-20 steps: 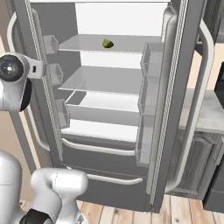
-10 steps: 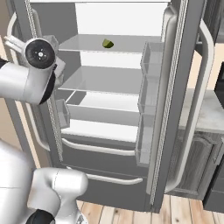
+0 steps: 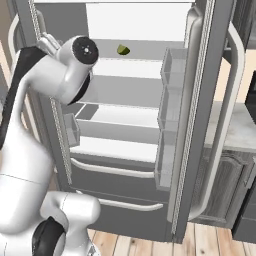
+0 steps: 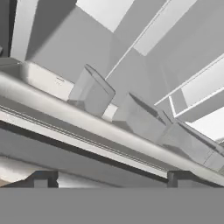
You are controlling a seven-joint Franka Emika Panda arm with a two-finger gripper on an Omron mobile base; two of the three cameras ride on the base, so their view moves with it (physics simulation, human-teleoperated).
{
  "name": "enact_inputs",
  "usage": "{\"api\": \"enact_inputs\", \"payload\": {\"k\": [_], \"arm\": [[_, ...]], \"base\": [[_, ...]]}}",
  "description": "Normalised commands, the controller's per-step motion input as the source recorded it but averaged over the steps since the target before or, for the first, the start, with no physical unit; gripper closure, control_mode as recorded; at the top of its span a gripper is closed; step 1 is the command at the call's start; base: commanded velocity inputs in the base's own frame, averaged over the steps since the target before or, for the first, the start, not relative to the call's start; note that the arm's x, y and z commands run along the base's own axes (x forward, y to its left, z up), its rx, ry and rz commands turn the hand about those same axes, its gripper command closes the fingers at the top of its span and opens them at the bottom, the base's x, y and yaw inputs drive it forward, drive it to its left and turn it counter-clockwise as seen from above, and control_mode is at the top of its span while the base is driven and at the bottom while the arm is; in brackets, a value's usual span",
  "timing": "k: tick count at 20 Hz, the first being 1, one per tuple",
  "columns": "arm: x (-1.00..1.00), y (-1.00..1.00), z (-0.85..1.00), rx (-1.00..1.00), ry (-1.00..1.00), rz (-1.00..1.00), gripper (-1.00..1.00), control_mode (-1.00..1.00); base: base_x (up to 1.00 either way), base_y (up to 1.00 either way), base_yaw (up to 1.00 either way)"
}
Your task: There is a bowl on the dining counter. Grab a lemon wedge from the fridge and place it in the bowl. Then get the liquor bottle and glass cup from the cabinet and place them next to the bowl.
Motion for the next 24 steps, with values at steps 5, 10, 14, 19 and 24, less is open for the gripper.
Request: {"api": "enact_inputs", "payload": {"k": [5,10,14,19,24], "arm": [[0.59,0.2,-0.4,0.17,0.13,0.0,-1.0,-1.0],[0.39,0.46,-0.32,0.11,0.06,0.0,-1.0,-1.0],[-0.03,0.71,-0.16,0.03,0.01,0.0,-1.0,-1.0],[-0.39,0.84,-0.09,0.0,0.0,0.04,-1.0,-1.0],[-0.4,0.82,-0.13,0.0,0.0,0.06,-1.0,-1.0]], "base": [[0.0,0.0,0.0],[0.0,0.0,0.0],[0.0,0.0,0.0],[0.0,0.0,0.0],[0.0,0.0,0.0]]}}
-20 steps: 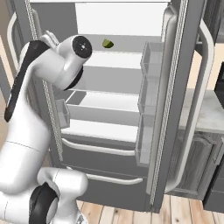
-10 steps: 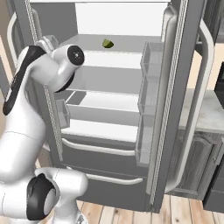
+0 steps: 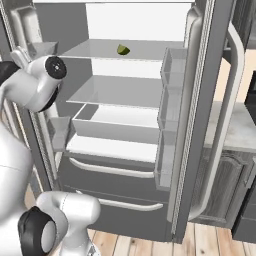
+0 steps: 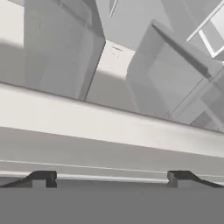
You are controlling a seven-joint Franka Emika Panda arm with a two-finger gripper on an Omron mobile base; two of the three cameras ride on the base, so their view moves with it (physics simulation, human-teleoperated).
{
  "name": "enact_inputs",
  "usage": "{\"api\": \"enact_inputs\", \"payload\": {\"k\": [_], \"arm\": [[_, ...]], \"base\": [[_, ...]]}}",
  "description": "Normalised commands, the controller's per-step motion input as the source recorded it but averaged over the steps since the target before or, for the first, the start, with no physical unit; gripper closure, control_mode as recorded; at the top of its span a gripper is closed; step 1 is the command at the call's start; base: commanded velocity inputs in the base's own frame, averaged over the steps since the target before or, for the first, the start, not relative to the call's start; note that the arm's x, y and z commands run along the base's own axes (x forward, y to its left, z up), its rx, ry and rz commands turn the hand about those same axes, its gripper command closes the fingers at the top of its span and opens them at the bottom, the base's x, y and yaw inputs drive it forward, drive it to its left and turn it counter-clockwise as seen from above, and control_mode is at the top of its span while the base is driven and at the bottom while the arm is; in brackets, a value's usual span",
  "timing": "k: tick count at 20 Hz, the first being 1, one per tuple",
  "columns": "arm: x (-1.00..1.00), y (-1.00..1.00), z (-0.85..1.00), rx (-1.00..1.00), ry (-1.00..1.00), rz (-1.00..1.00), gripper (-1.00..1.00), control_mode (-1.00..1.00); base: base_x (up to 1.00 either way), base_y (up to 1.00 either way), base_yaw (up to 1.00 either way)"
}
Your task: There is a bowl on the dining counter. Grab a lemon wedge from the fridge and place it in the bowl. Then get the liquor bottle and glass cup from the cabinet and place them next to the bowl.
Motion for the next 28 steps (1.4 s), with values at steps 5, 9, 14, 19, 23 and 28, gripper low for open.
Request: {"api": "enact_inputs", "payload": {"k": [5,9,14,19,23,28], "arm": [[-0.07,0.8,-0.14,0.0,0.01,0.06,-1.0,-1.0],[0.0,0.55,-0.22,-0.05,0.06,0.04,-1.0,-1.0],[-0.03,0.28,-0.23,-0.14,-0.01,0.02,-1.0,-1.0],[-0.47,-0.33,0.05,-0.14,-0.13,-0.01,-1.0,-1.0],[-0.52,-0.81,0.07,-0.21,-0.11,-0.01,-1.0,-1.0],[-0.42,-1.0,0.0,-0.17,-0.07,-0.04,-1.0,-1.0]], "base": [[0.0,0.0,0.0],[0.0,0.0,0.0],[0.0,0.0,0.0],[0.0,0.0,0.0],[0.0,0.0,0.0],[0.0,0.0,0.0]]}}
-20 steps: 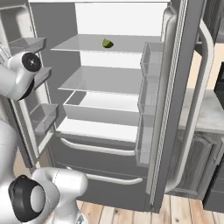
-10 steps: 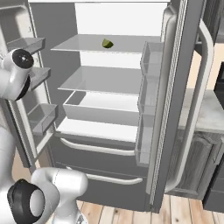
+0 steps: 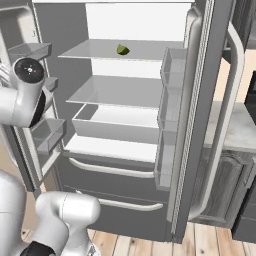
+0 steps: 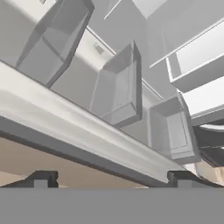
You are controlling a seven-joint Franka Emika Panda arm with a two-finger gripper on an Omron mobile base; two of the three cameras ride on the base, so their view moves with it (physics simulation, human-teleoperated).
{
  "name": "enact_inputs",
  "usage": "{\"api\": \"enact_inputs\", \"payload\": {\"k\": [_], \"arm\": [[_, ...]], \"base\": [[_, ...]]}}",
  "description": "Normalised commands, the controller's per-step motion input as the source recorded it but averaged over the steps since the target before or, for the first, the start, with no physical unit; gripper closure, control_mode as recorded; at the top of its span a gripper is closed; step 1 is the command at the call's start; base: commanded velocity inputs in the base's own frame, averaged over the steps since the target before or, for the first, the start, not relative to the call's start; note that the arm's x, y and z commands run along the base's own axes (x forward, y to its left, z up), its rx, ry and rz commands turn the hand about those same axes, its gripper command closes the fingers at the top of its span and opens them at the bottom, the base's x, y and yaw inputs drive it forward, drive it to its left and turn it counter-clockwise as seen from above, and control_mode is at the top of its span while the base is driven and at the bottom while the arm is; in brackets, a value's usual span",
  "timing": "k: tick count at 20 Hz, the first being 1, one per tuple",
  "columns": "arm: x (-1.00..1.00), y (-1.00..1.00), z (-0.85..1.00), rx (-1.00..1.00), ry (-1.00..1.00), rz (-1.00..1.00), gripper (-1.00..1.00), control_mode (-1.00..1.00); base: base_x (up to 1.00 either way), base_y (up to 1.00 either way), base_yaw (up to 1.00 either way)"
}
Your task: There is a bowl on the dining counter. Grab a lemon wedge from the fridge and place it in the bowl. Then get the liquor bottle and glass cup from the cabinet and place them next to the bowl.
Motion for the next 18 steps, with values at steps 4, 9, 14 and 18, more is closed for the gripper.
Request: {"api": "enact_inputs", "payload": {"k": [4,9,14,18], "arm": [[-0.33,-1.0,0.01,-0.17,-0.04,-0.04,-1.0,-1.0],[-0.36,-1.0,0.02,-0.22,-0.05,-0.01,-1.0,-1.0],[-0.48,-0.88,-0.03,-0.28,-0.13,-0.03,-1.0,-1.0],[-0.37,-0.33,-0.08,-0.22,-0.14,-0.07,-1.0,-1.0]], "base": [[0.0,0.0,0.0],[0.0,0.0,0.0],[0.0,0.0,0.0],[0.0,0.0,0.0]]}}
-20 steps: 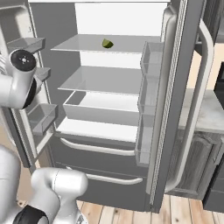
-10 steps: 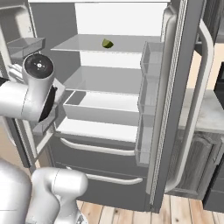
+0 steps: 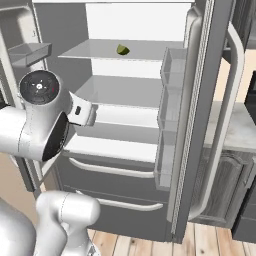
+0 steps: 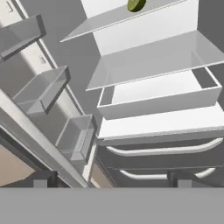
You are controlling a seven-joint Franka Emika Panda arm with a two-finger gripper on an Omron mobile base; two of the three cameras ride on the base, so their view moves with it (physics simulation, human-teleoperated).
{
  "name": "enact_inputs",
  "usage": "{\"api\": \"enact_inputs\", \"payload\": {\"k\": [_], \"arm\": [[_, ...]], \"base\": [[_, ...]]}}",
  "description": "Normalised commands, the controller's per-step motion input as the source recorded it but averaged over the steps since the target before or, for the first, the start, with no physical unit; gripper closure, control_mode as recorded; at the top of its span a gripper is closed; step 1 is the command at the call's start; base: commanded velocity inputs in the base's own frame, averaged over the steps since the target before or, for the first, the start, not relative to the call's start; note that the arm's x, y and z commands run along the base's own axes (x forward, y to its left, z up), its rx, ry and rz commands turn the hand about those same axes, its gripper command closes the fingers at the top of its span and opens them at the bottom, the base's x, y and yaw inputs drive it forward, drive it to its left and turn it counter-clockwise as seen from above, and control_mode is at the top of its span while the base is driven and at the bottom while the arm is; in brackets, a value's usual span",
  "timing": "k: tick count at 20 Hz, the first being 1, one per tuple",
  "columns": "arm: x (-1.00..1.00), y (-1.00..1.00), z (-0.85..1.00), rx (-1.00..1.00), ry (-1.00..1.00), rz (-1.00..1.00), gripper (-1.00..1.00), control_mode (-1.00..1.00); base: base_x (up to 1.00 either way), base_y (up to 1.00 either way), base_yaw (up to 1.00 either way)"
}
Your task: There is a bowl on the dining counter. Grab a lemon wedge from the fridge and place it in the bowl. Then get the liquor bottle and glass cup from the cabinet and place them next to the bowl.
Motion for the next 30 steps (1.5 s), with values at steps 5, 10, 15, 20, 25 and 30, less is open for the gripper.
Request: {"api": "enact_inputs", "payload": {"k": [5,10,15,20,25,30], "arm": [[-0.06,0.0,-0.06,-0.03,-0.03,-0.02,-1.0,-1.0],[0.26,0.0,-0.04,-0.01,0.03,0.0,-1.0,-1.0],[0.2,-0.07,0.0,0.0,0.02,0.0,-1.0,1.0],[0.0,0.0,0.0,0.0,0.0,0.0,-1.0,1.0],[0.0,0.0,0.0,0.0,0.0,0.0,-1.0,1.0],[0.0,0.0,0.0,0.0,0.0,0.0,-1.0,1.0]], "base": [[0.0,0.0,0.0],[0.0,0.0,0.0],[0.41,-0.2,0.0],[0.62,-0.32,0.0],[0.74,-0.17,0.02],[0.71,-0.2,0.1]]}}
